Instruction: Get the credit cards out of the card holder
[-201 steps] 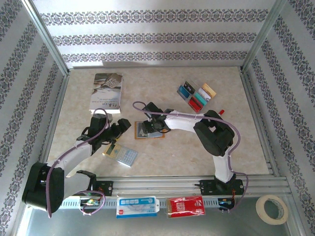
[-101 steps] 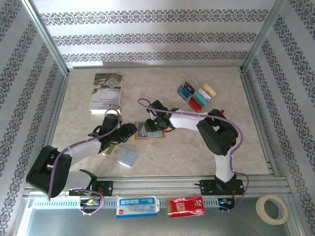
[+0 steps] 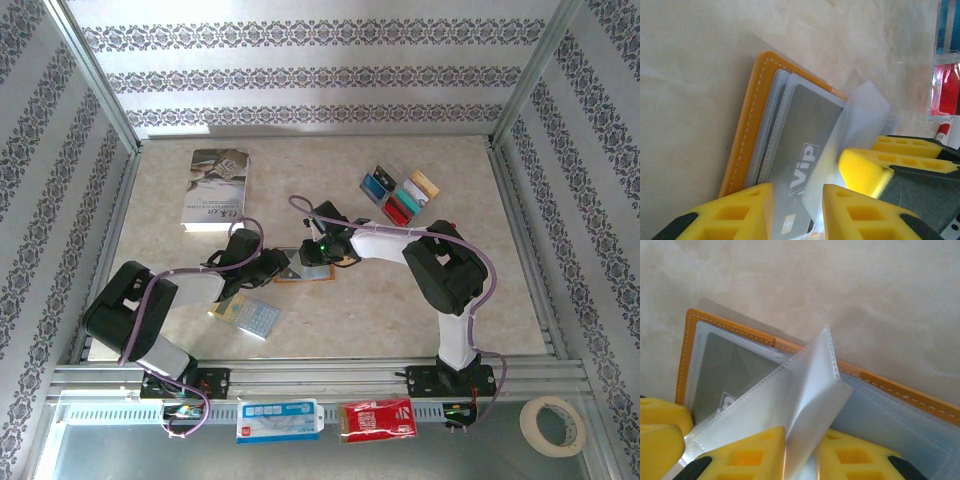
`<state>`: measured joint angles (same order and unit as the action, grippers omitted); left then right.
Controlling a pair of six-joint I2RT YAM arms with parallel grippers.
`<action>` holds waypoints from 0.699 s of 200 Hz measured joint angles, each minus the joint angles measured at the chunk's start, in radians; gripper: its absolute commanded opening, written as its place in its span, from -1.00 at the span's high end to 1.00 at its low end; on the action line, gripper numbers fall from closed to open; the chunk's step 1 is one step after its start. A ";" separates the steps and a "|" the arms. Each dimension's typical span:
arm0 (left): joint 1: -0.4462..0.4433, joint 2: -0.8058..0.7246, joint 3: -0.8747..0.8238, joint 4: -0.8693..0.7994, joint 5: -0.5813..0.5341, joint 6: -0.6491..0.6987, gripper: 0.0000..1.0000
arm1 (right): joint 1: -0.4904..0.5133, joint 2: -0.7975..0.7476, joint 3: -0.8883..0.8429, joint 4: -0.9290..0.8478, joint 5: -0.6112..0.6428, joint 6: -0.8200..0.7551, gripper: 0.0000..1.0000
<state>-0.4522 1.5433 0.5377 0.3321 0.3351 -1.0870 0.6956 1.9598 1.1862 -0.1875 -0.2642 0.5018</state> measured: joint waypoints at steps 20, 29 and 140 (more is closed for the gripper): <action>0.000 0.000 0.002 0.005 0.000 0.000 0.34 | -0.007 -0.004 -0.011 0.015 -0.021 0.001 0.50; 0.000 0.000 0.003 0.005 0.000 0.000 0.34 | -0.013 -0.007 -0.018 0.021 -0.032 0.005 0.50; -0.031 -0.033 0.063 -0.095 -0.013 0.033 0.34 | -0.033 -0.022 -0.053 0.037 -0.078 0.023 0.66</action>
<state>-0.4828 1.5101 0.6010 0.2371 0.3225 -1.0542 0.6628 1.9377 1.1336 -0.1505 -0.3424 0.5247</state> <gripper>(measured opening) 0.330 0.170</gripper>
